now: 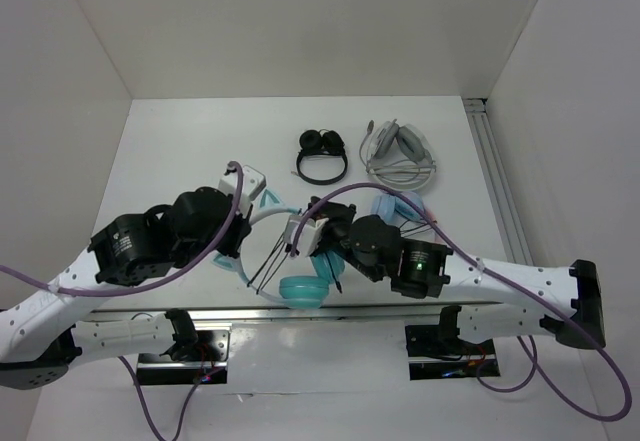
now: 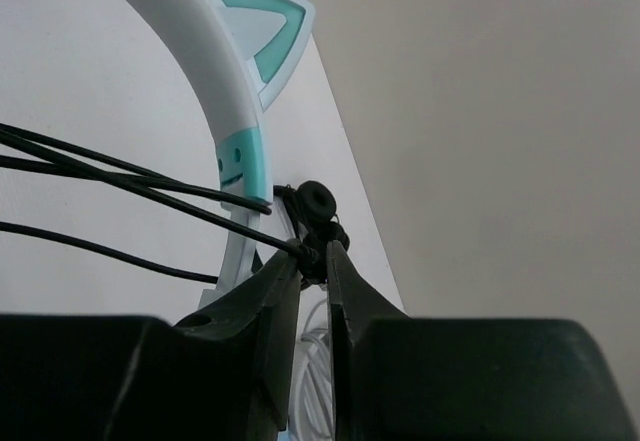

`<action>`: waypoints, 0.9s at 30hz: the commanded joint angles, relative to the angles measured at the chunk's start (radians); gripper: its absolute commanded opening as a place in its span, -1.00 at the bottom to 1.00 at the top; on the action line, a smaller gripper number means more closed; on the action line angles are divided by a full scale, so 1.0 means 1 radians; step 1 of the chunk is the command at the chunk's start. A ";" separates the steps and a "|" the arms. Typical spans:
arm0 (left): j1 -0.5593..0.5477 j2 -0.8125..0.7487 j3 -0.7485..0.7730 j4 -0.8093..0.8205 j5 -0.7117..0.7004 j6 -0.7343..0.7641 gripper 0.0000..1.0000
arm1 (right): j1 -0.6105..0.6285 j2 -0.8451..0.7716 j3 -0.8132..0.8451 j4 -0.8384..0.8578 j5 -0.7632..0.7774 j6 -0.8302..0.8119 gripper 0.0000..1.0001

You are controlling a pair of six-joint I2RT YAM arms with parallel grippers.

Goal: Wrap the headphones

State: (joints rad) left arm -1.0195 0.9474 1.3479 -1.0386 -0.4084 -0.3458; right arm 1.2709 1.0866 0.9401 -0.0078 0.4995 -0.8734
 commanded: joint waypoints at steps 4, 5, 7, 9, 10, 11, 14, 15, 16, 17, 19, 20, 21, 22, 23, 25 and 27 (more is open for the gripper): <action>-0.013 -0.056 0.045 -0.135 0.075 -0.004 -1.00 | -0.160 -0.030 -0.009 0.083 0.149 -0.016 -0.38; -0.013 -0.056 0.045 -0.135 0.075 -0.004 -1.00 | -0.174 -0.030 -0.009 0.083 0.140 -0.016 -0.38; -0.013 -0.047 0.045 -0.135 0.075 -0.004 -1.00 | -0.218 -0.021 -0.009 0.083 0.111 -0.003 -0.33; -0.013 -0.038 0.054 -0.135 0.075 -0.004 -1.00 | -0.261 -0.021 -0.009 0.083 0.082 0.008 -0.28; -0.013 -0.038 0.054 -0.135 0.075 -0.004 -1.00 | -0.277 -0.021 -0.009 0.083 0.082 0.019 -0.26; -0.013 -0.038 0.054 -0.144 0.065 -0.004 -1.00 | -0.291 -0.021 -0.009 0.083 0.065 0.019 -0.26; -0.013 -0.019 0.054 -0.144 0.056 -0.013 -1.00 | -0.341 -0.021 -0.009 0.083 0.033 0.054 -0.26; -0.013 -0.019 0.054 -0.144 0.056 -0.013 -1.00 | -0.350 -0.021 -0.018 0.095 0.022 0.054 -0.26; -0.013 -0.009 0.054 -0.144 0.037 -0.025 -1.00 | -0.370 -0.021 -0.018 0.107 0.022 0.072 -0.26; -0.013 -0.009 0.054 -0.144 0.028 -0.025 -1.00 | -0.380 -0.021 -0.018 0.118 0.031 0.086 -0.23; -0.013 0.001 0.054 -0.153 0.007 -0.044 -1.00 | -0.399 -0.030 0.003 0.118 0.018 0.122 -0.12; -0.013 0.022 0.054 -0.164 -0.033 -0.073 -1.00 | -0.413 -0.030 0.032 0.118 0.005 0.169 -0.04; -0.013 0.022 0.054 -0.164 -0.055 -0.088 -1.00 | -0.413 -0.021 0.052 0.083 0.005 0.192 0.23; -0.013 0.037 0.054 -0.173 -0.103 -0.128 -1.00 | -0.424 -0.021 0.074 0.069 0.023 0.236 0.58; -0.004 0.037 0.045 -0.173 -0.125 -0.146 -1.00 | -0.424 -0.004 0.119 0.056 0.039 0.258 1.00; 0.021 0.059 0.036 -0.173 -0.151 -0.180 -1.00 | -0.424 0.036 0.178 -0.015 0.066 0.315 1.00; 0.045 0.059 0.014 -0.154 -0.173 -0.209 -1.00 | -0.415 0.059 0.268 -0.055 0.146 0.414 1.00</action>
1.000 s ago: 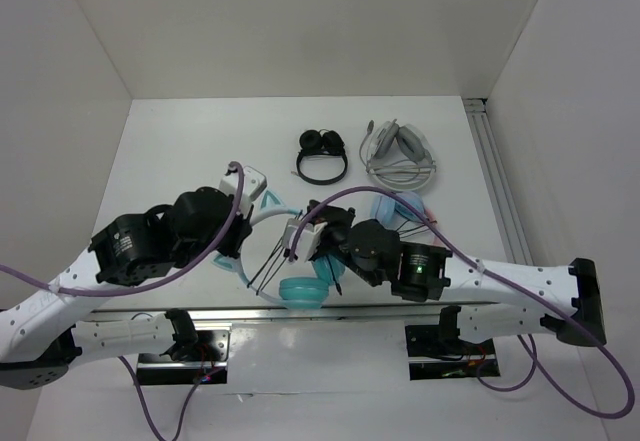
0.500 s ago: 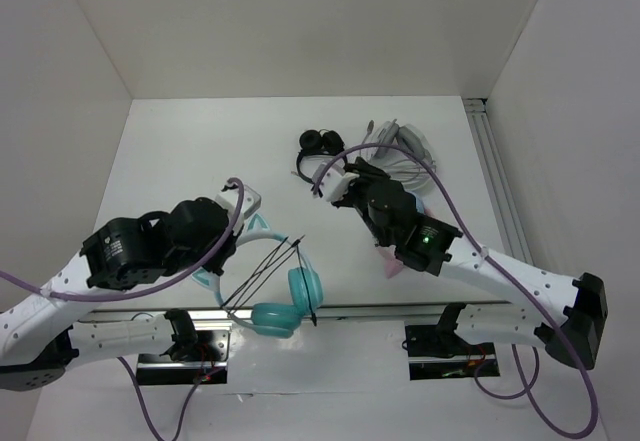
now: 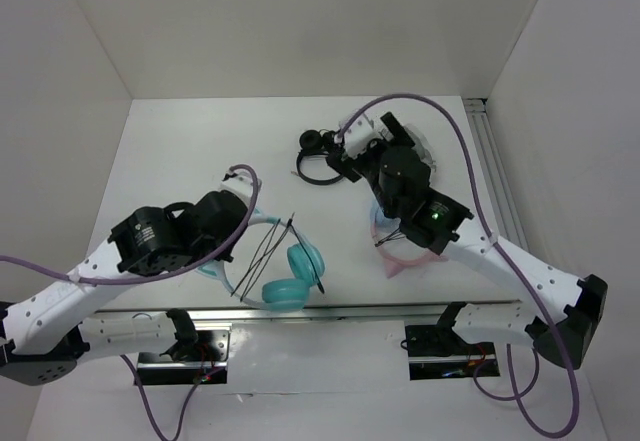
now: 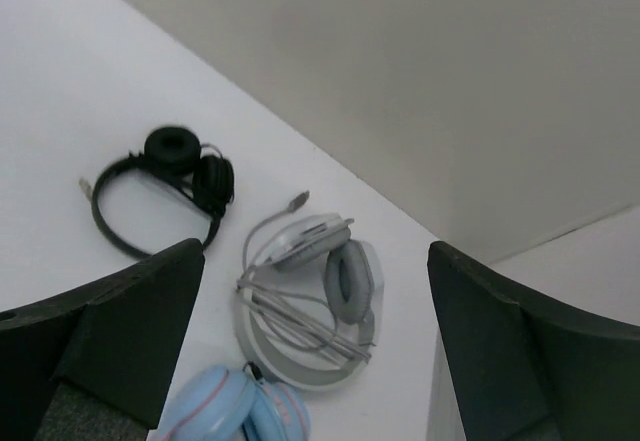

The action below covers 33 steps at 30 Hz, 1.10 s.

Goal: Wrap the headphones

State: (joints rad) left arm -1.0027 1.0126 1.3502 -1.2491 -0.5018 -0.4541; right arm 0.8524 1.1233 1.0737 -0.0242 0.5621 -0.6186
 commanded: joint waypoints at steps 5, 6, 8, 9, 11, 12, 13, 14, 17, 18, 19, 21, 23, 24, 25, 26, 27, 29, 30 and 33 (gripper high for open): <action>0.194 -0.006 -0.063 0.163 -0.099 -0.101 -1.00 | 0.004 0.017 0.259 -0.204 0.130 0.396 1.00; 0.225 -0.006 -0.088 0.183 -0.084 -0.101 -1.00 | 0.004 0.004 0.259 -0.215 0.108 0.445 1.00; 0.303 -0.006 -0.114 0.235 -0.084 -0.101 -1.00 | 0.004 -0.046 0.250 -0.226 0.089 0.485 1.00; 0.326 -0.006 -0.134 0.249 -0.095 -0.112 -1.00 | 0.004 -0.063 0.250 -0.226 0.062 0.512 1.00; 0.393 -0.006 -0.146 0.281 -0.119 -0.123 -1.00 | 0.004 -0.109 0.236 -0.250 0.029 0.545 1.00; 0.421 0.007 -0.146 0.292 -0.119 -0.123 -1.00 | 0.004 -0.124 0.223 -0.263 -0.009 0.565 1.00; 0.484 0.030 -0.146 0.301 -0.119 -0.123 -1.00 | 0.004 -0.137 0.213 -0.276 -0.022 0.580 1.00; 0.518 0.043 -0.146 0.315 -0.119 -0.123 -1.00 | 0.013 -0.148 0.213 -0.276 -0.036 0.597 1.00; 0.677 0.107 -0.167 0.404 -0.005 -0.113 -1.00 | 0.022 -0.160 0.203 -0.327 -0.054 0.663 1.00; 0.714 0.125 -0.178 0.459 0.050 -0.113 -1.00 | 0.031 -0.160 0.187 -0.327 -0.086 0.695 1.00; 0.749 0.148 -0.178 0.477 0.069 -0.113 -1.00 | 0.031 -0.169 0.175 -0.338 -0.106 0.706 1.00; 0.857 0.231 -0.160 0.502 0.083 -0.133 -1.00 | 0.054 -0.187 0.141 -0.323 -0.116 0.744 1.00; 0.955 0.291 -0.145 0.542 0.104 -0.165 -1.00 | 0.063 -0.204 0.086 -0.300 -0.143 0.760 1.00; 0.981 0.352 -0.132 0.560 0.105 -0.166 -1.00 | 0.063 -0.215 0.072 -0.287 -0.159 0.760 1.00; 0.999 0.386 -0.109 0.582 0.105 -0.175 -1.00 | 0.063 -0.215 0.062 -0.287 -0.191 0.769 1.00; 1.015 0.424 -0.091 0.600 0.115 -0.175 -1.00 | 0.072 -0.215 0.051 -0.287 -0.191 0.769 1.00; 1.041 0.463 -0.071 0.631 0.115 -0.175 -1.00 | 0.073 -0.215 0.051 -0.287 -0.202 0.769 1.00; 1.050 0.577 -0.004 0.663 0.132 -0.166 -1.00 | 0.073 -0.215 0.025 -0.287 -0.212 0.769 1.00; 1.059 0.608 0.012 0.687 0.132 -0.166 -1.00 | 0.073 -0.224 0.025 -0.287 -0.212 0.769 1.00; 1.059 0.694 0.052 0.723 0.115 -0.150 -1.00 | 0.082 -0.224 0.005 -0.310 -0.191 0.760 1.00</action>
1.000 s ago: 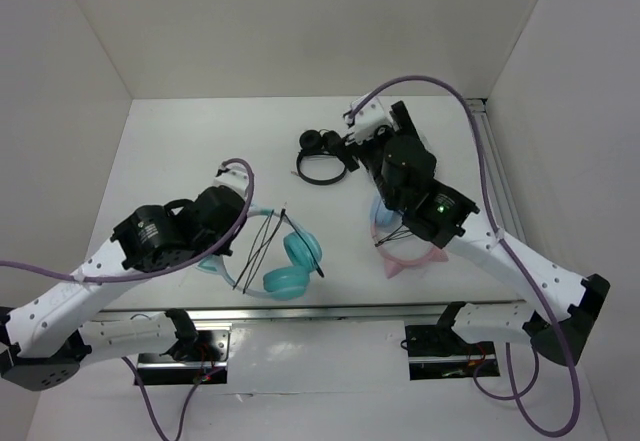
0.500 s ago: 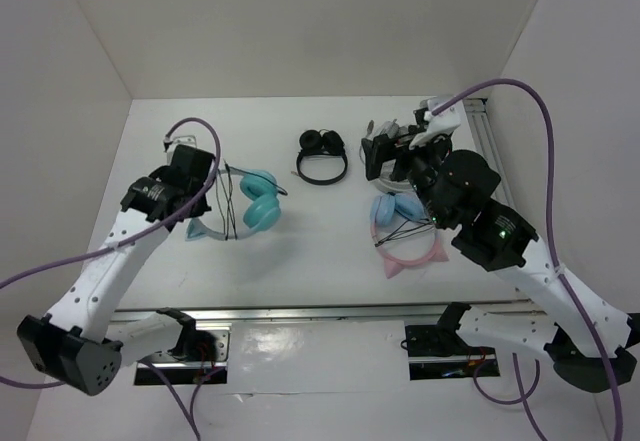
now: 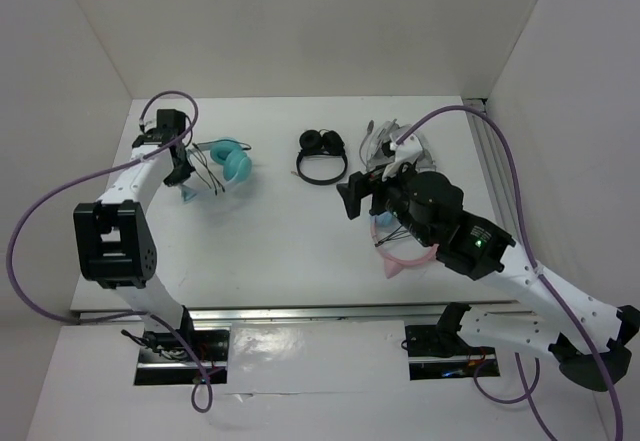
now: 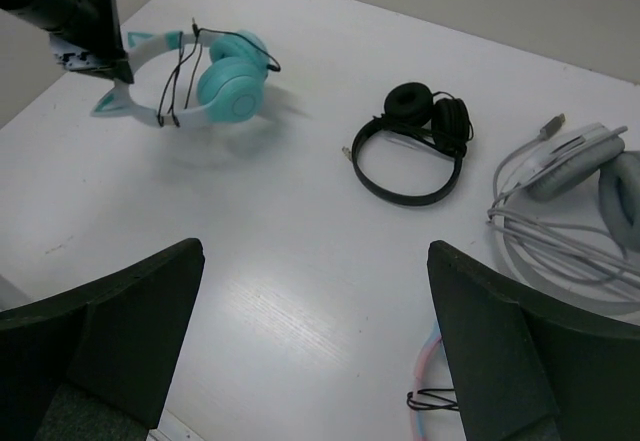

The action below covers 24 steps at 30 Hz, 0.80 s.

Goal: Wrap the headphones

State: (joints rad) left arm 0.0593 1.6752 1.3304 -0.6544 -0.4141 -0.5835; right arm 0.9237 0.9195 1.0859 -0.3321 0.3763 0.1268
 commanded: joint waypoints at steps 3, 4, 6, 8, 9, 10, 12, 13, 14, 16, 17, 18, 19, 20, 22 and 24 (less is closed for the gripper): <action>-0.003 0.032 0.035 0.137 0.018 -0.021 -1.00 | 0.021 -0.030 -0.017 -0.021 0.006 0.002 1.00; -0.003 -0.004 0.020 0.137 0.018 -0.030 -1.00 | 0.030 -0.030 -0.017 -0.021 0.019 -0.007 1.00; 0.007 -0.051 -0.025 0.106 0.018 -0.047 -1.00 | 0.044 -0.030 -0.026 -0.021 0.042 -0.007 1.00; -0.004 -0.132 -0.068 0.067 -0.003 -0.081 -1.00 | 0.053 -0.030 -0.026 -0.021 0.042 -0.016 1.00; -0.015 -0.162 -0.086 0.009 -0.003 -0.105 -1.00 | 0.053 -0.030 -0.026 -0.021 0.042 -0.016 1.00; -0.030 -0.240 -0.114 0.009 -0.003 -0.105 -1.00 | 0.053 -0.030 -0.026 -0.021 0.042 -0.016 1.00; -0.056 -0.323 -0.201 -0.040 -0.012 -0.168 -1.00 | 0.053 -0.030 -0.026 -0.021 0.042 -0.016 1.00; -0.096 -0.368 -0.242 -0.040 -0.012 -0.168 -1.00 | 0.063 -0.030 -0.026 -0.012 0.042 -0.016 1.00; -0.113 -0.406 -0.279 -0.059 -0.031 -0.196 -1.00 | 0.063 -0.030 -0.026 -0.012 0.042 -0.016 1.00; -0.134 -0.506 -0.382 -0.071 -0.031 -0.255 -1.00 | 0.063 -0.039 -0.026 -0.012 0.042 -0.016 1.00; -0.148 -0.532 -0.411 -0.080 -0.031 -0.284 -1.00 | 0.063 -0.039 -0.026 -0.012 0.042 -0.016 1.00; -0.148 -0.558 -0.469 -0.080 -0.031 -0.297 -1.00 | 0.063 -0.039 -0.026 -0.012 0.042 -0.016 1.00; -0.170 -0.603 -0.493 -0.093 -0.031 -0.332 -1.00 | 0.063 -0.048 -0.017 -0.021 0.042 -0.016 1.00; -0.199 -0.620 -0.511 -0.102 -0.031 -0.348 -1.00 | 0.072 -0.048 -0.017 -0.021 0.033 -0.016 1.00; -0.226 -0.655 -0.571 -0.122 -0.040 -0.419 -1.00 | 0.072 -0.048 -0.017 -0.021 0.033 -0.016 1.00; -0.254 -0.669 -0.612 -0.122 -0.040 -0.458 -1.00 | 0.072 -0.057 -0.017 -0.021 0.033 -0.016 1.00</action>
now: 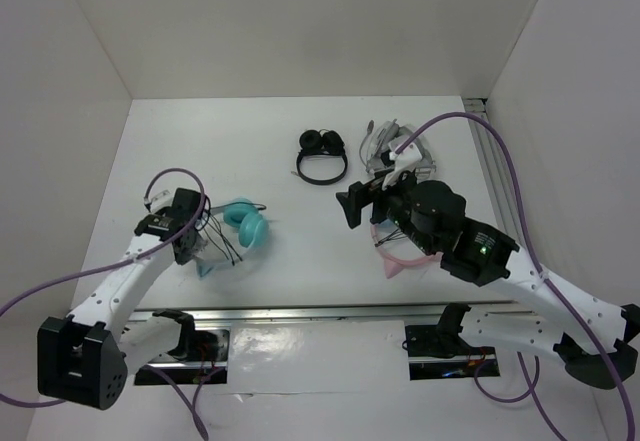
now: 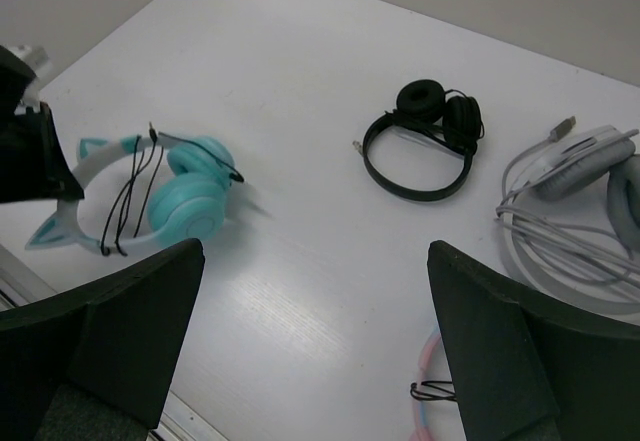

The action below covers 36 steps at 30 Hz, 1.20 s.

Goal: Wrap the headphones

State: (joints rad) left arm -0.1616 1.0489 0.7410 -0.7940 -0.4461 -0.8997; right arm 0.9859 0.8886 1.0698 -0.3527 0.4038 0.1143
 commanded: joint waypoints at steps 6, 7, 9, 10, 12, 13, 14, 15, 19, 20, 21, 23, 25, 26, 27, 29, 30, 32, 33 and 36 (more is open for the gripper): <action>-0.119 -0.066 -0.114 0.061 -0.026 -0.200 -1.00 | 0.010 -0.016 -0.021 0.009 0.006 -0.004 1.00; -0.128 -0.066 -0.114 0.061 -0.046 -0.226 -1.00 | 0.010 -0.016 -0.021 0.009 0.006 -0.004 1.00; -0.142 -0.049 -0.114 0.039 -0.055 -0.235 -1.00 | 0.010 -0.016 -0.021 0.009 0.006 -0.004 1.00; -0.151 -0.038 -0.114 0.039 -0.055 -0.266 -0.98 | 0.010 -0.016 -0.021 0.009 0.006 -0.004 1.00; -0.174 -0.018 -0.114 0.026 -0.055 -0.291 -0.83 | 0.010 -0.016 -0.021 0.018 0.006 -0.004 1.00; -0.185 -0.004 -0.130 0.026 -0.055 -0.307 -0.80 | 0.010 -0.016 -0.021 0.018 0.006 -0.004 1.00; -0.206 -0.004 -0.143 0.026 -0.055 -0.342 -0.69 | 0.010 -0.016 -0.021 0.018 0.006 -0.004 1.00; -0.207 0.006 -0.155 0.026 -0.055 -0.360 -0.61 | 0.010 -0.016 -0.021 0.018 0.006 -0.004 1.00; -0.257 0.007 -0.164 -0.011 -0.078 -0.432 -0.24 | 0.010 -0.007 -0.011 0.018 0.006 -0.004 1.00; -0.257 0.007 -0.155 -0.020 -0.078 -0.442 -0.11 | 0.010 -0.007 -0.011 0.018 0.006 -0.004 1.00; -0.266 -0.006 -0.155 -0.021 -0.078 -0.443 0.00 | 0.010 -0.007 -0.011 0.018 -0.003 -0.004 1.00; -0.276 -0.027 -0.155 -0.048 -0.078 -0.459 0.22 | 0.010 -0.007 -0.011 0.018 -0.003 -0.004 1.00; -0.286 -0.065 -0.146 -0.085 -0.091 -0.484 0.34 | 0.010 -0.007 -0.002 0.018 -0.003 -0.004 1.00; -0.302 -0.085 -0.122 -0.099 -0.091 -0.484 0.43 | 0.010 -0.007 -0.002 0.018 -0.003 -0.004 1.00; -0.311 -0.108 -0.108 -0.126 -0.091 -0.484 0.49 | 0.010 -0.007 -0.002 0.018 -0.014 0.005 1.00; -0.349 -0.186 -0.054 -0.158 -0.091 -0.484 0.58 | 0.010 0.003 -0.002 0.029 -0.034 0.015 1.00; -0.363 -0.216 -0.033 -0.174 -0.100 -0.472 0.66 | 0.010 0.003 -0.002 0.029 -0.054 0.024 1.00; -0.383 -0.269 0.009 -0.186 -0.100 -0.438 0.99 | 0.010 0.016 -0.002 0.041 -0.063 0.039 1.00; -0.383 -0.312 0.050 -0.195 -0.085 -0.385 0.99 | 0.010 0.030 -0.002 0.041 -0.063 0.063 1.00; -0.383 -0.366 0.127 -0.157 0.002 -0.174 0.99 | 0.019 0.030 0.031 -0.044 -0.063 0.117 1.00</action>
State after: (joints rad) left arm -0.5396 0.7261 0.7887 -0.9463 -0.5026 -1.2697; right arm 0.9882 0.9146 1.0534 -0.3565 0.3538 0.1581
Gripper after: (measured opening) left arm 0.993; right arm 0.999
